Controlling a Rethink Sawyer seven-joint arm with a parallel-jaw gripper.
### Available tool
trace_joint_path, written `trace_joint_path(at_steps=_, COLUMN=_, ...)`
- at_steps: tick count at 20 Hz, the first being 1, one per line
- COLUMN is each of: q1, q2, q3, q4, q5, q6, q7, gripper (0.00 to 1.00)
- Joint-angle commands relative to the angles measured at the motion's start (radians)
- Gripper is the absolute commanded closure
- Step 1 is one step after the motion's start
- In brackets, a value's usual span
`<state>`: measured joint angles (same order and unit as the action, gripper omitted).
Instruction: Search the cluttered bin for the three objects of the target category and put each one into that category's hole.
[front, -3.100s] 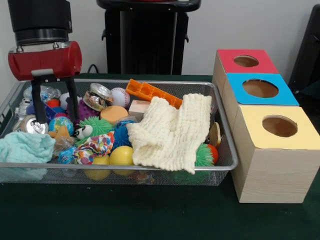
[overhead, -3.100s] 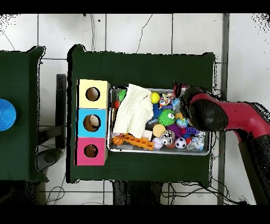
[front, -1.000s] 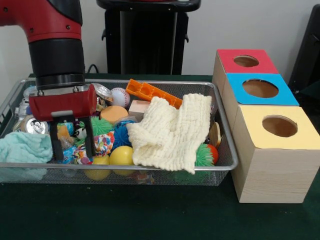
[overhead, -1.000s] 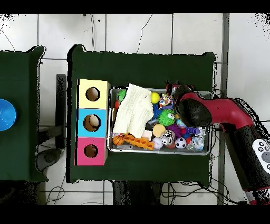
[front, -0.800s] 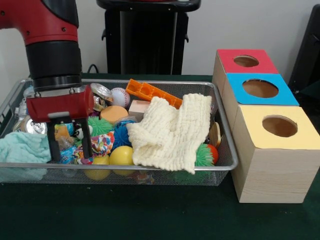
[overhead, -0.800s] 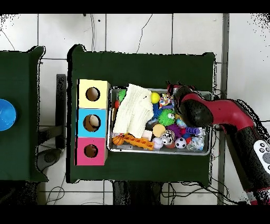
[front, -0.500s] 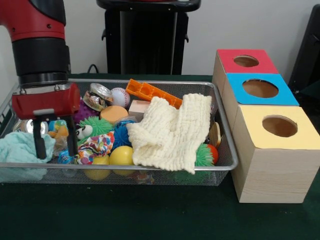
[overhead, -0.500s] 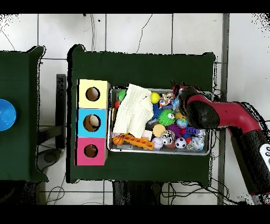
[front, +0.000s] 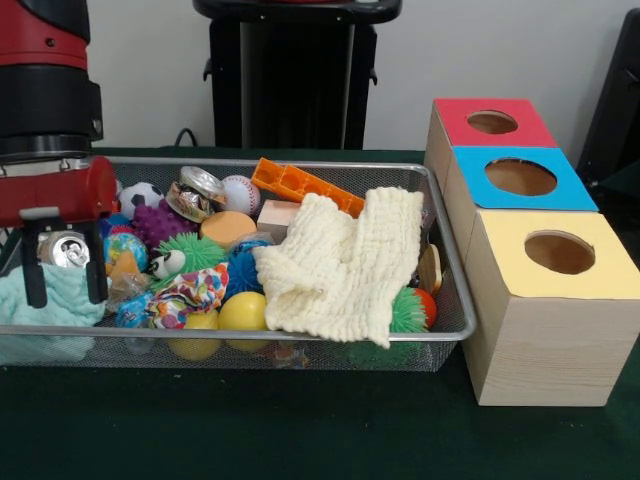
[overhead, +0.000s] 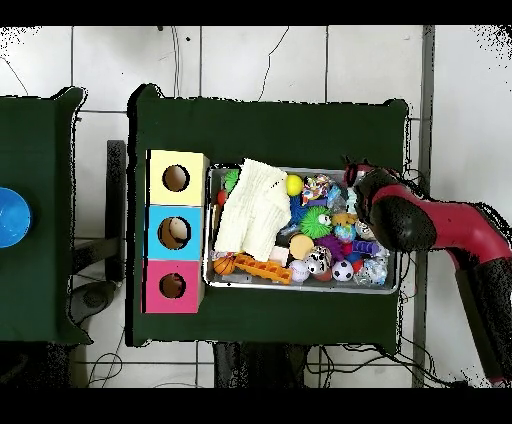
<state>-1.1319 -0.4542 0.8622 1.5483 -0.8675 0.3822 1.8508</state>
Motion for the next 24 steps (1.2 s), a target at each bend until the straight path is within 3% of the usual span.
trace_joint_path(at_steps=1, q1=0.009, q2=0.002, q3=0.006, q4=0.066, q5=-0.047, q6=0.043, q7=-0.229, gripper=0.00)
trace_joint_path(at_steps=5, q1=0.023, q2=-0.031, q3=-0.029, q4=0.121, q5=-0.061, q6=0.007, q7=-0.150, gripper=0.00)
trace_joint_path(at_steps=14, q1=0.004, q2=-0.118, q3=-0.039, q4=0.233, q5=-0.028, q6=0.030, q7=-0.110, gripper=0.00)
trace_joint_path(at_steps=24, q1=-0.025, q2=-0.076, q3=-0.043, q4=0.239, q5=-0.053, q6=0.007, q7=-0.129, gripper=0.00)
